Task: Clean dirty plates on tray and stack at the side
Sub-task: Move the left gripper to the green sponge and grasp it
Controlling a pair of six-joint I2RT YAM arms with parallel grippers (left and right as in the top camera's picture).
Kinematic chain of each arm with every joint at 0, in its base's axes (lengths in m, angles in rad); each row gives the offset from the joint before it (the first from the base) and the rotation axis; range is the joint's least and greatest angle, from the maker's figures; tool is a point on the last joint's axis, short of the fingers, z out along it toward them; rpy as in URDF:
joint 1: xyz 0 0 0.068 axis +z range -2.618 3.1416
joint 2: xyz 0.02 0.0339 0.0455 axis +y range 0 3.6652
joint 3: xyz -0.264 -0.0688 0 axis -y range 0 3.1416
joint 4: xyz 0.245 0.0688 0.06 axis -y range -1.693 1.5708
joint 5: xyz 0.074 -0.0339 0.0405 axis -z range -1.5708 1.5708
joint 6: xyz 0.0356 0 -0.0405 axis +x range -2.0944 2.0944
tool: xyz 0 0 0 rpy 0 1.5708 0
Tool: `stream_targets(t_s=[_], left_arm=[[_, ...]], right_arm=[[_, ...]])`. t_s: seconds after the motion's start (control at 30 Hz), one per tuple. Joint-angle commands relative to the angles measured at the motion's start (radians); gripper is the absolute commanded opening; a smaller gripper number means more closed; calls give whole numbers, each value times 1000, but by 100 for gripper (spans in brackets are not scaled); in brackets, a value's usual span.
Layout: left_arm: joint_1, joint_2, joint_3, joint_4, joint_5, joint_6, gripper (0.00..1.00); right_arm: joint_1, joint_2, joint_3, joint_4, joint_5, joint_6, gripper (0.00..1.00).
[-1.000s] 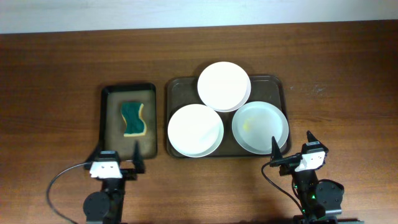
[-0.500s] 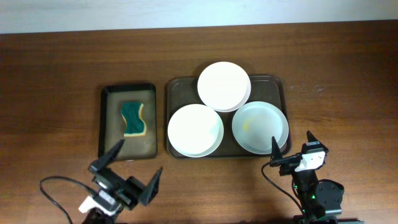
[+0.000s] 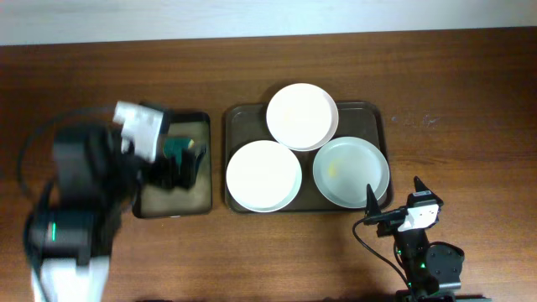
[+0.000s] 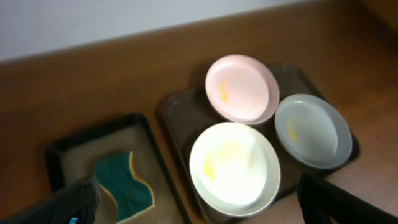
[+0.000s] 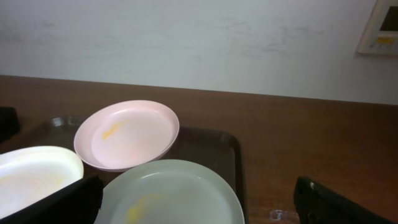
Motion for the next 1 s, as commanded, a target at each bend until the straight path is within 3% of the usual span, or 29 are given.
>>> stream_targets(t_s=[0.0, 0.1, 0.57, 0.6, 0.67, 0.77, 0.97], left_arm=[[3, 217, 169, -103, -34, -1, 99], [21, 354, 215, -131, -123, -114, 99], [71, 715, 214, -220, -150, -151, 99], [71, 727, 214, -225, -179, -170, 99], [77, 750, 185, -212, -380, -343, 99], [83, 750, 143, -192, -465, -420, 99], [85, 750, 48, -105, -363, -465, 99]], right_arm=[[6, -8, -7, -2, 8, 4, 98], [6, -8, -7, -2, 8, 4, 98], [6, -8, -7, -2, 8, 4, 98], [6, -8, -7, -2, 8, 4, 98], [6, -8, -7, -2, 8, 4, 98], [6, -8, -7, -2, 8, 4, 98], [6, -8, -7, -2, 8, 4, 98]])
